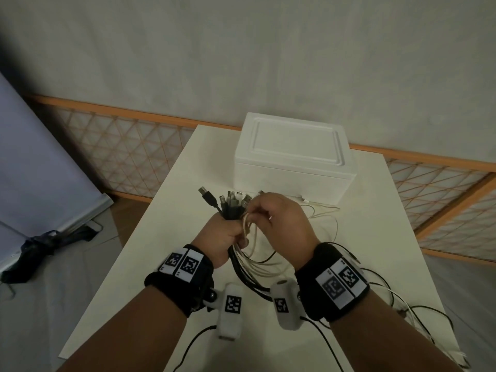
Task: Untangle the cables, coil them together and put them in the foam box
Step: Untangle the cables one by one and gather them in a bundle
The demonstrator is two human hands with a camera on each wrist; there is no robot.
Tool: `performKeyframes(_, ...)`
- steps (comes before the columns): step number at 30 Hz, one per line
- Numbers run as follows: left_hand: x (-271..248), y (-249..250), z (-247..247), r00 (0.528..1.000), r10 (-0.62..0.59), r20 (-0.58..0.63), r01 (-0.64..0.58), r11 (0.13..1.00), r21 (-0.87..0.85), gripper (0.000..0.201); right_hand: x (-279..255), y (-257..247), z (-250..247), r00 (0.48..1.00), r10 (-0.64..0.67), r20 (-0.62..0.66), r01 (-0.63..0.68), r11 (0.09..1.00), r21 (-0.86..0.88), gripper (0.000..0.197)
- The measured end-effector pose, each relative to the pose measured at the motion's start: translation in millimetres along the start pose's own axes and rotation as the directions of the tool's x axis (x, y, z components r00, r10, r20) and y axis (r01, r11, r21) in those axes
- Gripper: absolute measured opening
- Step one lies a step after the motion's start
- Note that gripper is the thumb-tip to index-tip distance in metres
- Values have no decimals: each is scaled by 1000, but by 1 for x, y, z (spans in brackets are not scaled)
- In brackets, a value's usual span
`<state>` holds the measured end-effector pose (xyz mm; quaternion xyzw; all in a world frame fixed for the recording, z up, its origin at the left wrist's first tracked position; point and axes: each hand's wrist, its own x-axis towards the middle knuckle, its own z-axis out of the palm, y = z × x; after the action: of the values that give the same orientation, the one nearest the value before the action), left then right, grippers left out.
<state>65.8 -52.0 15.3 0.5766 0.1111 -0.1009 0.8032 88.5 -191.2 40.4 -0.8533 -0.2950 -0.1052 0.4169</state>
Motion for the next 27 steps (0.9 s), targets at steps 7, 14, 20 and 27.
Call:
performKeyframes(7,2,0,-1,982,148,-121,-155,986,-53,18,-1,5,12,985,149,-91,-120,956,266,22)
performKeyframes(14,1,0,-8,972,160,-173,-177,980,-93,11,5,18,14,954,270,131,-297,788,540,16)
performKeyframes(20,2,-1,-11,986,124,-114,-127,992,-22,11,6,24,10,963,246,110,-270,876,399,10)
performKeyframes(27,-2,12,-1,975,109,-191,-146,970,-193,18,3,33,14,971,224,90,-235,962,140,9)
